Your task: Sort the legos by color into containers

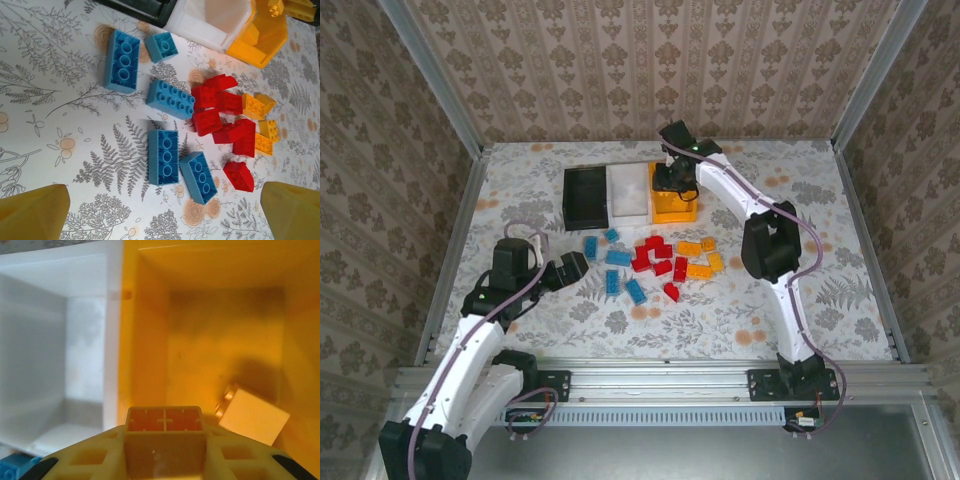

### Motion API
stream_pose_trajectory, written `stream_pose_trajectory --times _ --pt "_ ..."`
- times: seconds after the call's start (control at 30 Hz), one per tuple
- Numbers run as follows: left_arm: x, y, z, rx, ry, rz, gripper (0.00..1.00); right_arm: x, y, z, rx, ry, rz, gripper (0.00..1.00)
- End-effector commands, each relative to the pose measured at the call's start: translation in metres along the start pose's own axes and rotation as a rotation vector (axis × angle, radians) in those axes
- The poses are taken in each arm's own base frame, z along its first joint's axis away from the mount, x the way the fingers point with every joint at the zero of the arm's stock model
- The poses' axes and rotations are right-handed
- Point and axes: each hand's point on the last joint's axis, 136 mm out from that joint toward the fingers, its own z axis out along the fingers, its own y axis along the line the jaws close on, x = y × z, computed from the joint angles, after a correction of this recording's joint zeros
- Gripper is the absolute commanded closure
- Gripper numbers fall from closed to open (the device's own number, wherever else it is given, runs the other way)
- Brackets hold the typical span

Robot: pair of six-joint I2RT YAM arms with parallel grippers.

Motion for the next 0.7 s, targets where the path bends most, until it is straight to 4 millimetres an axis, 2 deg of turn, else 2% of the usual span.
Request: stream_pose_trajectory --times 0.0,0.17,0.3,0.47,0.57,0.67 --pt "0.005 0.003 0.002 0.01 0.021 0.01 0.0 -0.002 -0.018 0.007 0.08 0.02 -0.014 0.64" --pt "0.004 0.003 0.003 0.017 0.024 0.006 0.0 -0.003 -0.029 0.015 0.104 0.027 -0.007 0.57" --pt "0.003 0.003 0.002 0.019 0.024 0.003 0.0 -0.008 -0.027 0.007 0.088 0.018 -0.002 0.47" --pt "0.0 0.0 0.001 0.032 0.015 -0.011 0.0 -0.019 -0.02 -0.023 0.012 -0.003 0.031 0.4" --pt "-0.002 -0.003 0.002 0.046 0.007 -0.026 0.0 -0.023 -0.017 -0.053 -0.02 -0.032 0.029 0.38" --pt "-0.003 -0.004 0.003 0.054 0.0 -0.035 0.0 -0.019 -0.018 -0.086 -0.035 -0.066 0.001 0.35"
